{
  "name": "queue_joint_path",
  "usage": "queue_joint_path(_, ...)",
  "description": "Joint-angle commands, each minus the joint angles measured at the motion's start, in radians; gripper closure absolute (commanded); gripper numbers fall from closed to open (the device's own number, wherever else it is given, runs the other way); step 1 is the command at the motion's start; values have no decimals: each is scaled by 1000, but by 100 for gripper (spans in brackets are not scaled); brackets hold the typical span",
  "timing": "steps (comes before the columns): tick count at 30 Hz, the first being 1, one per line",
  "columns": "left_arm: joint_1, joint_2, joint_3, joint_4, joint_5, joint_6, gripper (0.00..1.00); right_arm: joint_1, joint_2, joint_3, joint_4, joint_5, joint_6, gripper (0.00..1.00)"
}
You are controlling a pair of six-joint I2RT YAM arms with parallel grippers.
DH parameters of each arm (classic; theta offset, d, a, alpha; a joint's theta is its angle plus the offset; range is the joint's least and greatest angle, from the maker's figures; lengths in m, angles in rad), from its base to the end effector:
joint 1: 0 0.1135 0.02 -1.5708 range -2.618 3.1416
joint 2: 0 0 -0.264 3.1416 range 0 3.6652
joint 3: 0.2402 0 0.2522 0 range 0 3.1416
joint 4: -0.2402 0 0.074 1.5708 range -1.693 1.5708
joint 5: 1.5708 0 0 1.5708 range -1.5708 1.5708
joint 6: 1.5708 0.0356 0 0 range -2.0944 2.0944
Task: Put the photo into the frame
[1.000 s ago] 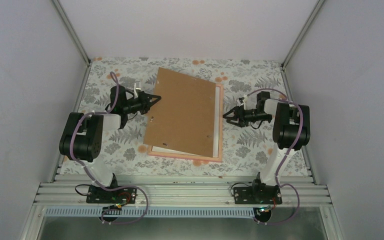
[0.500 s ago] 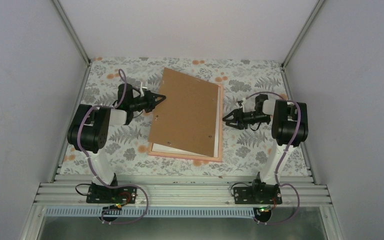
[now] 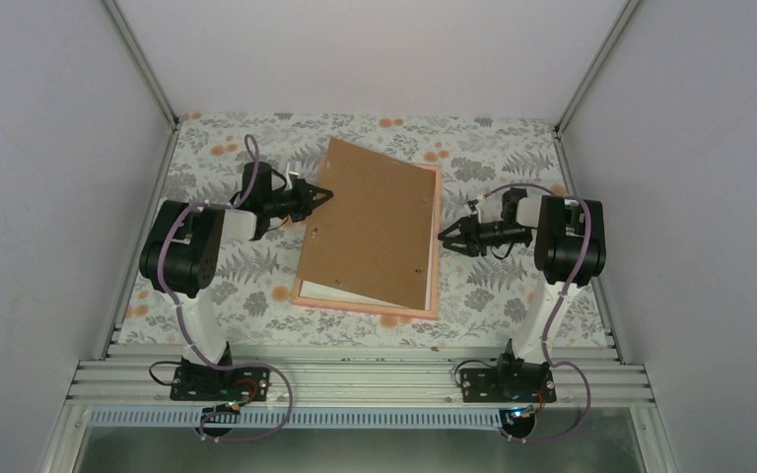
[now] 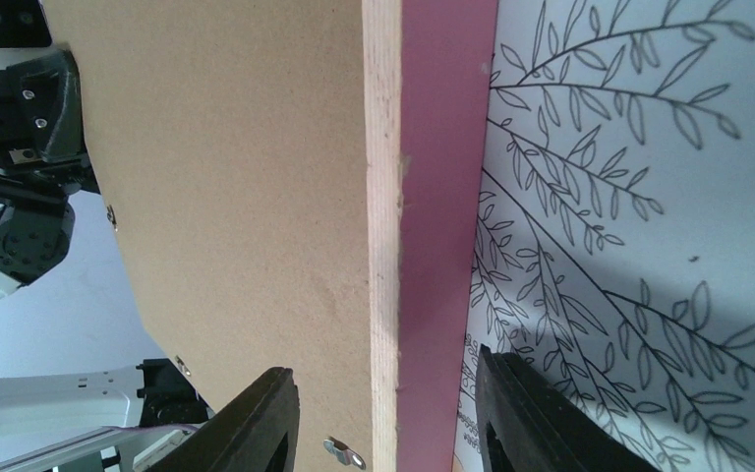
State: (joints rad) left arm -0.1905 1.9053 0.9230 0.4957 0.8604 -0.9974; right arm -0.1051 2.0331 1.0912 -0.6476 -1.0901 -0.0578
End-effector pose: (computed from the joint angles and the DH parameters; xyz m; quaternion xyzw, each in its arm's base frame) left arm 0.3665 -0.0982 0.1470 -0.1078 0.8005 -0.5585 0.1887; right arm 0.3302 -0.0031 0.0965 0.0251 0.8547 0.5174 0.0342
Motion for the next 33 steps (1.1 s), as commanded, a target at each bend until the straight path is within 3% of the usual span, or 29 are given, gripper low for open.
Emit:
queue_joint_path(1,-39,-32,76,-225,-71,152,89,9,19,3,14,4,5,54)
queue_joint_path(6,-69,-60,90,-344,-144,234,86,8,16,3,15,1,7,54)
queue_joint_path(8,-81,-74,112,-418,-188,278,77,9,13,0,19,1,7,54)
queue_joint_path(10,-96,-88,144,-483,-227,331,57,9,12,-2,21,0,7,54)
queue_joint_path(14,-137,-121,208,-613,-329,442,35,7,1,2,22,3,6,54)
queue_joint_path(18,-208,-135,292,-771,-488,589,1,2,-22,23,20,21,2,53)
queue_joint_path(26,-291,-134,385,-990,-763,784,0,-10,-127,102,17,103,-28,49)
queue_joint_path(33,-293,-112,407,-1098,-827,860,0,-9,-198,129,26,134,-30,36)
